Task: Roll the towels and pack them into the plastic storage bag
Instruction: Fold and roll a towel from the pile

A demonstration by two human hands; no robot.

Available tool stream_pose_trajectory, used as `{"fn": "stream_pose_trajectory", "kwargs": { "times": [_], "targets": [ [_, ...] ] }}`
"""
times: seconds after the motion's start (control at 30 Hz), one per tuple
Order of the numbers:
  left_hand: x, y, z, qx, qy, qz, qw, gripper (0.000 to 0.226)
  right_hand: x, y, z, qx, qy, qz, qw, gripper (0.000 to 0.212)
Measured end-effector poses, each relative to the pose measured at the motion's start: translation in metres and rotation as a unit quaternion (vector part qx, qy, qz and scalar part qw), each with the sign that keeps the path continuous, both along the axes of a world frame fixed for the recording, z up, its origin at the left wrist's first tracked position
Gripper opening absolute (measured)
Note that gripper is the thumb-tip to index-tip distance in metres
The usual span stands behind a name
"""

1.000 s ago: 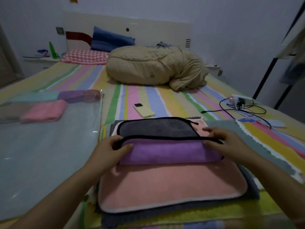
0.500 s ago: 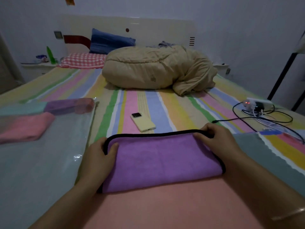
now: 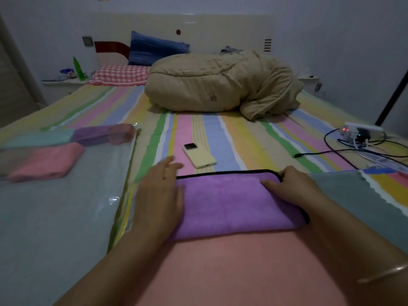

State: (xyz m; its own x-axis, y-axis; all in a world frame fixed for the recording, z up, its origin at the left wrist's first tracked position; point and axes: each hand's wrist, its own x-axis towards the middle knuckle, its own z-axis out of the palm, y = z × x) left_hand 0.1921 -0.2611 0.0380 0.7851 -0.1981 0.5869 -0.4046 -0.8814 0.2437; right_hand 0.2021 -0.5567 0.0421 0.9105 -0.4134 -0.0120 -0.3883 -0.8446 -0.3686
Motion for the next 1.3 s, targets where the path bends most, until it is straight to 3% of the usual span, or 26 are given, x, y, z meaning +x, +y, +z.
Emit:
{"fn": "stream_pose_trajectory", "kwargs": {
  "times": [0.1,0.17,0.23,0.3,0.37,0.43,0.5,0.57,0.6,0.67,0.7,0.73,0.8,0.87,0.9,1.03,1.1,1.2,1.23,1.3],
  "targets": [
    [-0.012,-0.026,-0.002,0.016,0.057,-0.115,0.992,0.05,-0.013,0.002,0.015,0.023,0.07,0.013,0.997,0.057],
    [-0.017,-0.04,-0.016,0.071,0.113,-0.119,0.984,0.072,-0.029,0.005,0.025,0.074,0.094,0.001,0.993,0.049],
    [-0.02,-0.045,-0.035,0.126,0.135,-0.09,0.979,0.078,-0.049,0.007,0.031,0.136,0.097,-0.03,0.985,0.046],
    [-0.021,-0.046,-0.046,0.139,0.128,-0.08,0.979,0.069,-0.063,0.011,0.03,0.191,0.063,-0.039,0.979,0.038],
    [-0.02,-0.048,-0.047,0.125,0.122,-0.081,0.981,0.067,-0.071,0.02,0.027,0.238,-0.028,-0.033,0.97,0.02],
    [-0.022,-0.047,-0.04,0.052,0.129,-0.113,0.984,0.072,-0.074,0.035,0.029,0.24,-0.143,-0.025,0.96,0.016],
    [-0.023,-0.04,-0.031,-0.148,0.16,-0.134,0.967,0.06,-0.076,0.063,0.037,0.185,-0.229,-0.003,0.956,0.026],
    [-0.02,-0.029,-0.015,-0.363,0.181,-0.078,0.911,0.04,-0.079,0.1,0.046,0.105,-0.284,0.055,0.952,0.032],
    [-0.016,-0.022,-0.007,-0.453,0.23,-0.051,0.86,0.036,-0.081,0.121,0.048,0.065,-0.295,0.095,0.949,0.035],
    [-0.007,-0.007,0.009,-0.577,0.374,-0.024,0.726,0.044,-0.082,0.159,0.045,0.008,-0.27,0.178,0.946,0.037],
    [-0.004,0.002,0.014,-0.594,0.414,-0.016,0.689,0.047,-0.081,0.175,0.04,-0.009,-0.238,0.215,0.947,0.037],
    [-0.001,0.011,0.016,-0.584,0.428,-0.004,0.69,0.046,-0.081,0.188,0.035,-0.021,-0.199,0.248,0.948,0.036],
    [0.002,0.027,0.016,-0.524,0.412,0.015,0.745,0.042,-0.081,0.203,0.025,-0.023,-0.131,0.304,0.943,0.036],
    [0.006,0.036,0.012,-0.463,0.393,0.001,0.794,0.024,-0.082,0.203,0.022,0.011,-0.104,0.339,0.935,0.044],
    [0.008,0.039,0.011,-0.45,0.391,-0.007,0.803,0.011,-0.081,0.2,0.022,0.033,-0.117,0.337,0.934,0.044],
    [0.013,0.047,0.006,-0.455,0.404,-0.031,0.793,0.02,-0.071,0.171,0.023,0.057,-0.192,0.172,0.965,0.027],
    [0.014,0.05,0.004,-0.457,0.402,-0.036,0.793,0.022,-0.059,0.16,0.017,0.067,-0.136,0.093,0.984,0.042],
    [0.018,0.055,0.002,-0.46,0.409,-0.054,0.786,0.025,-0.042,0.158,0.007,0.169,-0.077,0.036,0.982,0.064],
    [0.019,0.056,0.001,-0.449,0.406,-0.059,0.794,0.031,-0.04,0.159,0.004,0.209,-0.081,0.028,0.974,0.066],
    [0.018,0.057,0.0,-0.356,0.362,-0.055,0.86,0.055,-0.04,0.159,0.0,0.266,-0.074,0.02,0.961,0.067]
  ]
}}
